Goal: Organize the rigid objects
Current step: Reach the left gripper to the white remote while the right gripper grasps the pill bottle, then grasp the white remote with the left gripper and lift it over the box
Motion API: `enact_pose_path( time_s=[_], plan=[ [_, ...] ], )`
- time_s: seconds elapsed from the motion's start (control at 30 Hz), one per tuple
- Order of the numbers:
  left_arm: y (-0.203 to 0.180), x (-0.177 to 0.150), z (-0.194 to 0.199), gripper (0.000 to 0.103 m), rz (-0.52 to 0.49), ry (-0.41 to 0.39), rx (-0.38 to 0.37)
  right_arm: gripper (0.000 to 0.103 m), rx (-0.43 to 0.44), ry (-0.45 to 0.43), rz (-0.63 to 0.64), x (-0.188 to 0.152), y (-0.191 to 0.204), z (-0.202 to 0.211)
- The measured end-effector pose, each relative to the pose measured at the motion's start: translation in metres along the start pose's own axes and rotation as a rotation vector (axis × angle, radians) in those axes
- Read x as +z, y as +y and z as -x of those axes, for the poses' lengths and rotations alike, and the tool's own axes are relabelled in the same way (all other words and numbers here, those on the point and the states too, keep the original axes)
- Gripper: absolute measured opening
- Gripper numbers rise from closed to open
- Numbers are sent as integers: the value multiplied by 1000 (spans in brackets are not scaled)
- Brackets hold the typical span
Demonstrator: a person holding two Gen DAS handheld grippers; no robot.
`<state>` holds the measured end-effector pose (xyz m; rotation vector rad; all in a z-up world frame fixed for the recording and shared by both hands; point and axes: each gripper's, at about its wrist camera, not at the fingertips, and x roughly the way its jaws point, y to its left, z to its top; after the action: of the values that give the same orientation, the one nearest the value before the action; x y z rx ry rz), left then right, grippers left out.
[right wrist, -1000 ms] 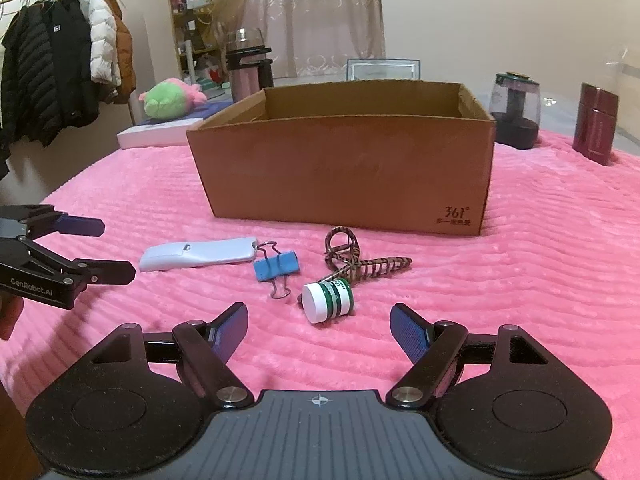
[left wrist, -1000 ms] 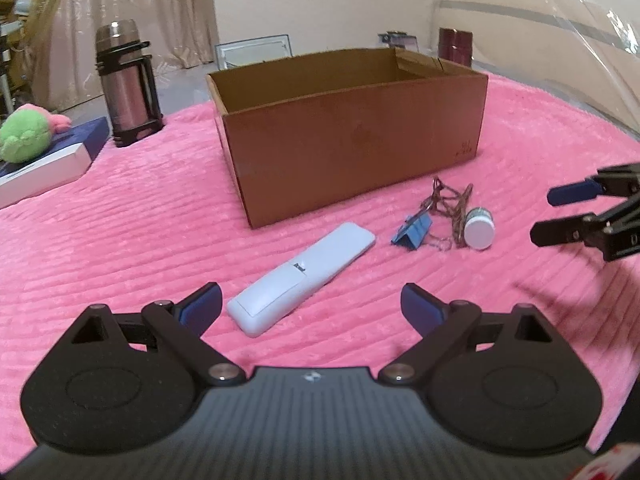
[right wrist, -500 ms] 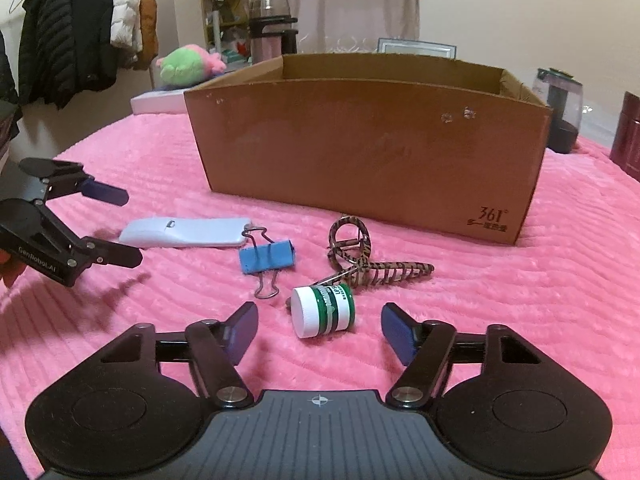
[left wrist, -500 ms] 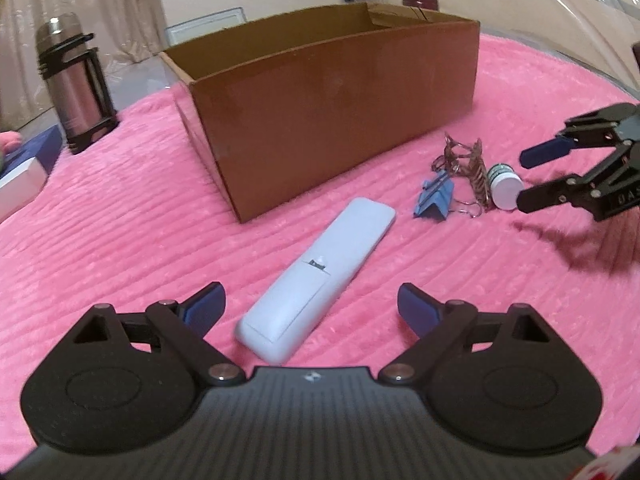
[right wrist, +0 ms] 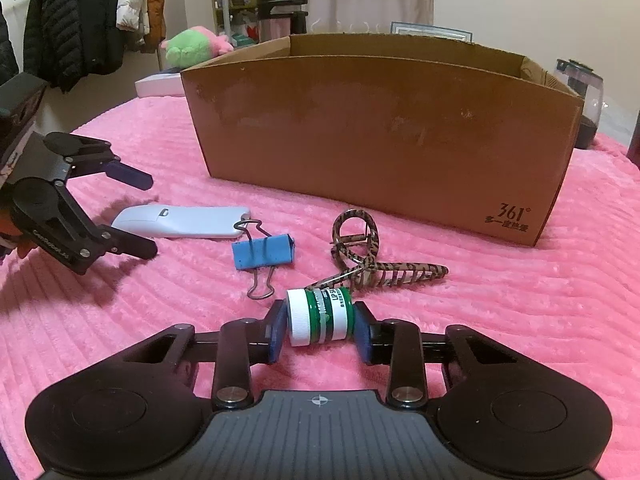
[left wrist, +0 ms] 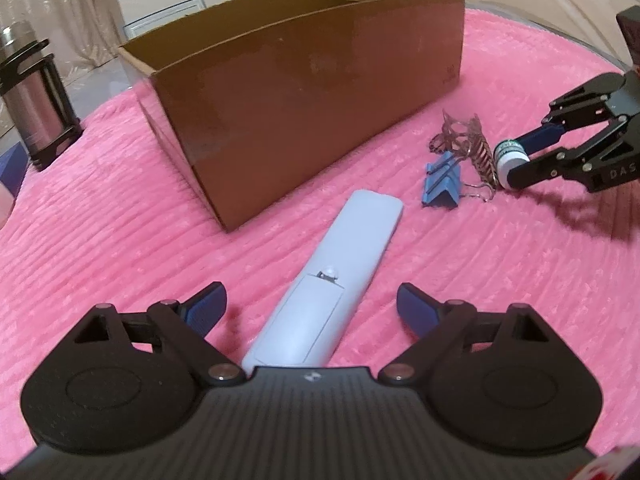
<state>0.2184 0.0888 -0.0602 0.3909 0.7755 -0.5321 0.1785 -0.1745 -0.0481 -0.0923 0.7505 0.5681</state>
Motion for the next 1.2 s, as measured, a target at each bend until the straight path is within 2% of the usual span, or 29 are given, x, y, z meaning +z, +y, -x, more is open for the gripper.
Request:
enact_pose_path(
  time_s=[0.2,0.4,0.5,0.57,0.67,0.8,1.2],
  plan=[
    [5,4,-7,80,-11,24,-45,29,-10,-14,-34,-6,4,13],
    [7,6,-12,61,13,61,-106,28,-15,-20,-75,-11,4,20],
    [5,6,-11,53,47,73,-101,28,-17,-21,-87,-12,4,23],
    [2,5,-9,43,89,84,-95,28,-19,-23,-95,-13,5,25],
    [-6,6,-3,38,139,100,-73,28,-18,-27,-103,-13,5,28],
    [-15,6,5,34,235,107,-86,28,-18,-30,-122,-16,5,30],
    [-37,10,-6,34,220,64,18,28,-28,-29,-162,-21,3,31]
  ],
)
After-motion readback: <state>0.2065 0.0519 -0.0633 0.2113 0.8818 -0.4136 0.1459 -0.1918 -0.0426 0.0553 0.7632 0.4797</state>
